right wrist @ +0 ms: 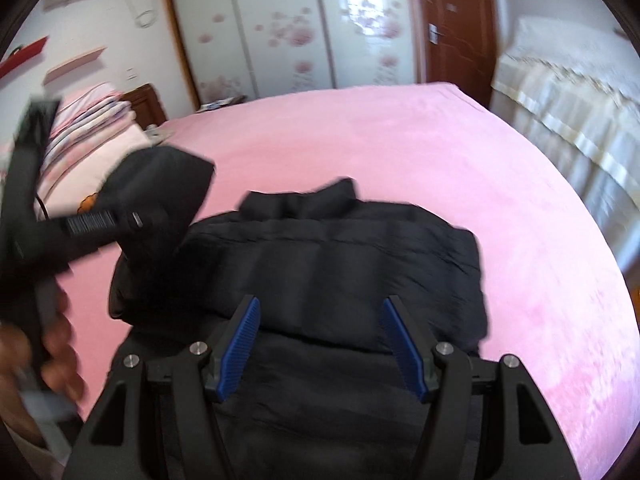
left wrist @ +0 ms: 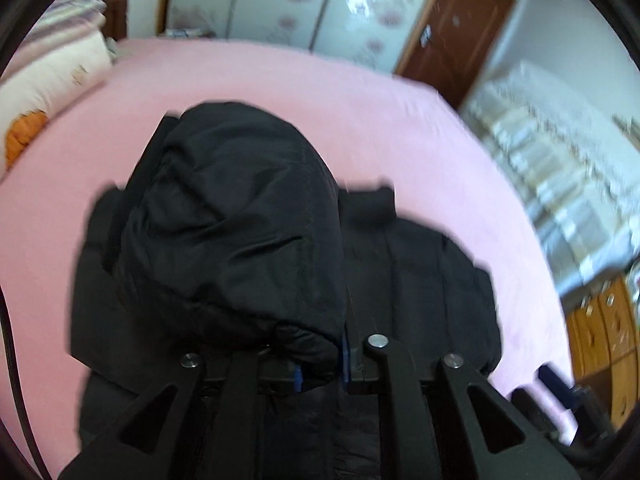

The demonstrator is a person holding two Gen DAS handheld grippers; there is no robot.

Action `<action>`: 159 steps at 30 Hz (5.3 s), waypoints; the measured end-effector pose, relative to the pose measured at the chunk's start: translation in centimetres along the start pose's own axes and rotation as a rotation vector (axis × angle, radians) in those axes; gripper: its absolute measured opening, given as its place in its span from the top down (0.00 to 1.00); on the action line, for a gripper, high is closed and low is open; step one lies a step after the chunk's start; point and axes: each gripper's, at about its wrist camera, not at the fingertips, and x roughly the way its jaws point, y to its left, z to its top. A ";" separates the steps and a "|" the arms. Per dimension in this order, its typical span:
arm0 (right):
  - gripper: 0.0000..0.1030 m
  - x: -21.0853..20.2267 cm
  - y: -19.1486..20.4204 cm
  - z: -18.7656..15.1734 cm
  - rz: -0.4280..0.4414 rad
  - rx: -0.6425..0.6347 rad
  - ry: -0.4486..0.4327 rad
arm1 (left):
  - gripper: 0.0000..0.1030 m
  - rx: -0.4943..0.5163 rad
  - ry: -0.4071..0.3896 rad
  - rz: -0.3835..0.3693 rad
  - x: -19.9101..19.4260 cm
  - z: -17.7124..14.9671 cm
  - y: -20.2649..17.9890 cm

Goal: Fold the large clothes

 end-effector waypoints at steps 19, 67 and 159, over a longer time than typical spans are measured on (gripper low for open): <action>0.38 0.5 -5.7 -0.7 0.003 0.129 0.032 | 0.33 0.110 -0.036 -0.246 2.1 -4.0 -4.8; 0.84 16.3 -3.7 5.6 -0.117 0.023 0.207 | 0.35 -0.091 0.016 0.338 10.9 5.3 18.7; 0.43 -19.6 1.7 -1.8 0.081 -0.093 -0.207 | 0.19 0.153 -0.267 0.024 -25.0 -8.2 2.8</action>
